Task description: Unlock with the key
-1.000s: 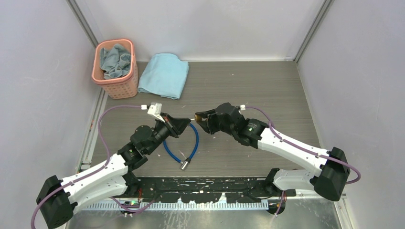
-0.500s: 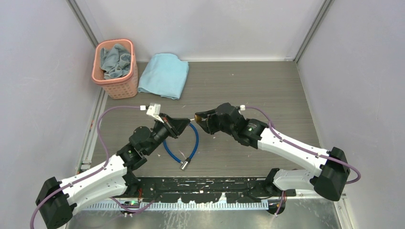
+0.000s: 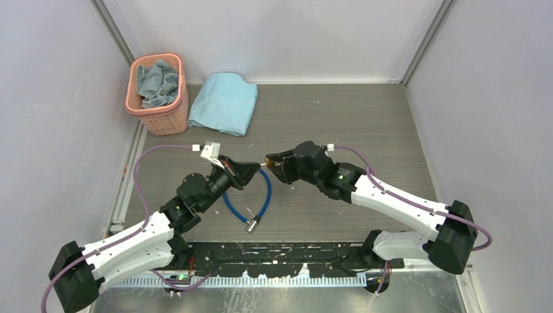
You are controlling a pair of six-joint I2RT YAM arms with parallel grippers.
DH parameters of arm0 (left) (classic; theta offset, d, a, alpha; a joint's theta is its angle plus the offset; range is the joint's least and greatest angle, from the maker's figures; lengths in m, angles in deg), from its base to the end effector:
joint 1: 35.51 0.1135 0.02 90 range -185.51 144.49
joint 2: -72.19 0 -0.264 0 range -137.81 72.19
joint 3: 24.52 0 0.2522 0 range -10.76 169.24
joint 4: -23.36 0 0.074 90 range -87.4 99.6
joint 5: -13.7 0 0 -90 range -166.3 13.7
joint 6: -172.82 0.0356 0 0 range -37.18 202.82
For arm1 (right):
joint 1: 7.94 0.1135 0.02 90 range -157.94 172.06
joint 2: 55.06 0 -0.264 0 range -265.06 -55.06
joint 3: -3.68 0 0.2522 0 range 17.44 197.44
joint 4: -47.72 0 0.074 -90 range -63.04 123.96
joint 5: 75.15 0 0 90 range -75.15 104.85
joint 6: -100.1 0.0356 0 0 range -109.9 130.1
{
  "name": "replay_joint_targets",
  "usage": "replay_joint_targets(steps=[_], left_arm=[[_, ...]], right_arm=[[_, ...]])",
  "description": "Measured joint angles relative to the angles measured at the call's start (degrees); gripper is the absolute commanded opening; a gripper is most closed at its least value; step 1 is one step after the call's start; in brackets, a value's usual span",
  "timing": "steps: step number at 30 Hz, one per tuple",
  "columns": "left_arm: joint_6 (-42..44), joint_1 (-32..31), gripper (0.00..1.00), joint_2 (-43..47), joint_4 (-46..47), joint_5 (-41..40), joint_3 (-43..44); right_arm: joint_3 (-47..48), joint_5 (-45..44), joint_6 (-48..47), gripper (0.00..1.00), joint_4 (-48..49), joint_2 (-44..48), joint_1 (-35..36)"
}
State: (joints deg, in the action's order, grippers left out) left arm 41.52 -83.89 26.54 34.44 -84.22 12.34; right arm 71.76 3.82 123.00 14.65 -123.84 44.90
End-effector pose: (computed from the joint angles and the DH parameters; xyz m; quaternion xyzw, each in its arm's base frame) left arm 0.1324 -0.1417 0.2681 -0.0070 0.6929 -0.4733 0.5438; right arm 0.1668 0.2088 0.2960 0.4786 0.7374 0.4549 0.1423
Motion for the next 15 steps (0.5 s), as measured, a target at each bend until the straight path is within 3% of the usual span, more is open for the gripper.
replay_joint_targets(steps=[15], left_arm=[[0.61, 0.00, 0.00, -0.02, 0.09, -0.63, -0.04]], right_arm=[[0.00, 0.09, -0.02, 0.01, 0.02, -0.11, 0.09]])
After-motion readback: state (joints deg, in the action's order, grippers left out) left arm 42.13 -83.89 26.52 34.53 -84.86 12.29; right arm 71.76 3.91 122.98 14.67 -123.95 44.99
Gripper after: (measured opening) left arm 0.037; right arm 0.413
